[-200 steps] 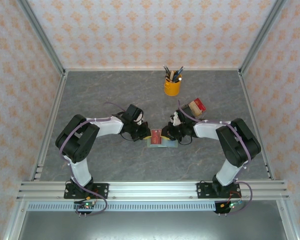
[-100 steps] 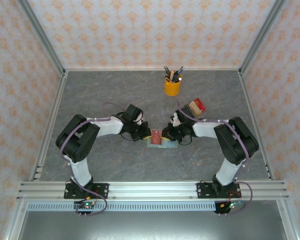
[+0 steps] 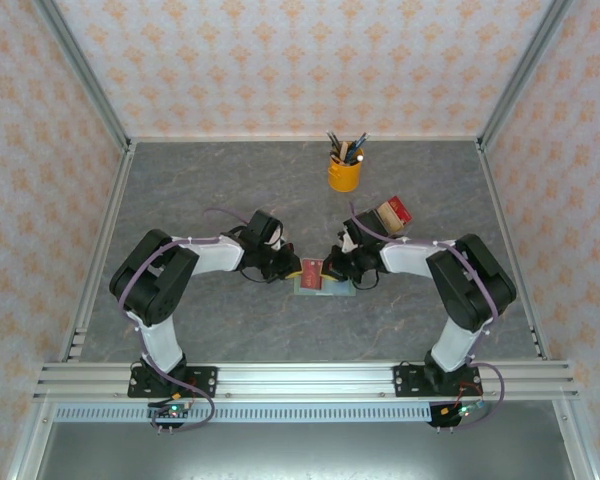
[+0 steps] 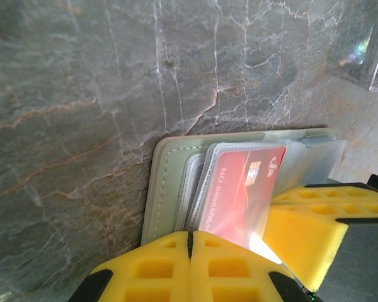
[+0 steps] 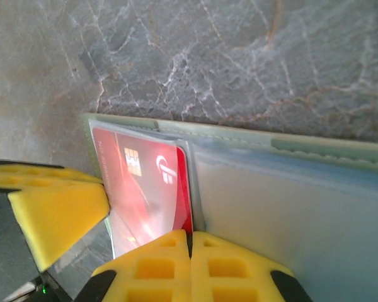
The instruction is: Take the credit cards out of the card holder
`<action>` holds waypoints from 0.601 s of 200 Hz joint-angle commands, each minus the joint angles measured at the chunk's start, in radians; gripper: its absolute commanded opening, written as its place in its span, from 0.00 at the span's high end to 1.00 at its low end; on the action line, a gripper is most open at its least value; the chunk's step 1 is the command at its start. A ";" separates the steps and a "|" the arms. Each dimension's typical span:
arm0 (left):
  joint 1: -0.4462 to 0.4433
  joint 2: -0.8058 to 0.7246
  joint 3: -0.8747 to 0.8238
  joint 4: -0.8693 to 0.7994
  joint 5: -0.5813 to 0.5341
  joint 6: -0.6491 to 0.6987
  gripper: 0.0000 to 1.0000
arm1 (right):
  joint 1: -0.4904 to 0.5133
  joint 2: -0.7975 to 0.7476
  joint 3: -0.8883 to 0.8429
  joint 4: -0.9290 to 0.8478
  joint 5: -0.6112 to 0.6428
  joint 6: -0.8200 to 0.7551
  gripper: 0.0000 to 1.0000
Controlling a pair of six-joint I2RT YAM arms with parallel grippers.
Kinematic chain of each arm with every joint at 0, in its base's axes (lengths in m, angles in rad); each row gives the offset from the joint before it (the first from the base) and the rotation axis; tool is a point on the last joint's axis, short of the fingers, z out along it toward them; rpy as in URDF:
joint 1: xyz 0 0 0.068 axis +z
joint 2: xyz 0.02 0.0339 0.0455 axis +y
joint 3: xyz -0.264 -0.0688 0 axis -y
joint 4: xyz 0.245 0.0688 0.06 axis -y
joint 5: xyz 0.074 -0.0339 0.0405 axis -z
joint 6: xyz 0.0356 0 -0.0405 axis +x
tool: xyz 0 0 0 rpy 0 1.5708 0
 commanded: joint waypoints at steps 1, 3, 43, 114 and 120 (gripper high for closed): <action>-0.033 0.099 -0.068 -0.137 -0.100 -0.005 1.00 | 0.071 0.018 0.041 0.002 0.119 -0.010 1.00; -0.034 0.098 -0.068 -0.137 -0.101 -0.006 1.00 | 0.071 0.016 0.042 -0.006 0.125 -0.011 1.00; -0.025 0.088 -0.057 -0.161 -0.122 -0.005 1.00 | 0.071 -0.070 0.052 -0.165 0.305 -0.032 1.00; -0.005 0.045 -0.058 -0.171 -0.128 0.002 0.96 | 0.060 -0.147 0.041 -0.212 0.371 -0.037 1.00; -0.005 0.046 -0.058 -0.173 -0.129 0.002 0.97 | 0.055 -0.151 0.029 -0.172 0.323 -0.038 1.00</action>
